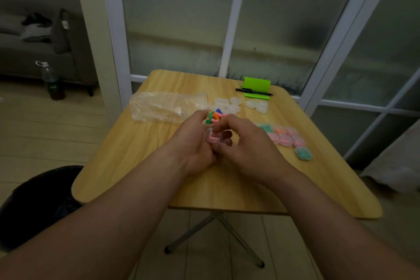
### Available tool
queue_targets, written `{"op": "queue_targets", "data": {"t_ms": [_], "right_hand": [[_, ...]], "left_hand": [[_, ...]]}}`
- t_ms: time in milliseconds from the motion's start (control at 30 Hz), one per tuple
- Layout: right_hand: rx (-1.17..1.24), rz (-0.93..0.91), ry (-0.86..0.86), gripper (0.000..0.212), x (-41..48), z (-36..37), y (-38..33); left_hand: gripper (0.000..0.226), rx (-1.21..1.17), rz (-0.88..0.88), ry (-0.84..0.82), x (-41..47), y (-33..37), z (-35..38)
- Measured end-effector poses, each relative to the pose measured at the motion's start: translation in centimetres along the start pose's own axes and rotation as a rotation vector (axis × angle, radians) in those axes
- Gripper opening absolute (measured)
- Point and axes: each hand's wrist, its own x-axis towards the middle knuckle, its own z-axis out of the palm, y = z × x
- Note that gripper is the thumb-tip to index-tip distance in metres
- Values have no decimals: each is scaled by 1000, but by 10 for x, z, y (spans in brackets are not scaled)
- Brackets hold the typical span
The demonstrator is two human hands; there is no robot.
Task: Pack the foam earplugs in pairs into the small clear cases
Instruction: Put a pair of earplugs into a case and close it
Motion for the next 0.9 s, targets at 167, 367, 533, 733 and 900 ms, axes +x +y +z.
{"op": "queue_targets", "data": {"t_ms": [167, 367, 533, 733, 900], "right_hand": [[130, 40, 35, 30, -2, -6, 3], [104, 37, 21, 61, -2, -4, 13], [-5, 7, 39, 54, -1, 2, 17], [-135, 5, 72, 38, -2, 0, 15], [-232, 22, 78, 39, -7, -11, 13]], "left_hand": [[33, 116, 62, -71, -4, -5, 1], [43, 132, 110, -39, -2, -9, 2], [44, 153, 154, -19, 2, -11, 3], [37, 175, 209, 1, 3, -15, 4], [32, 219, 224, -5, 2, -22, 13]]}}
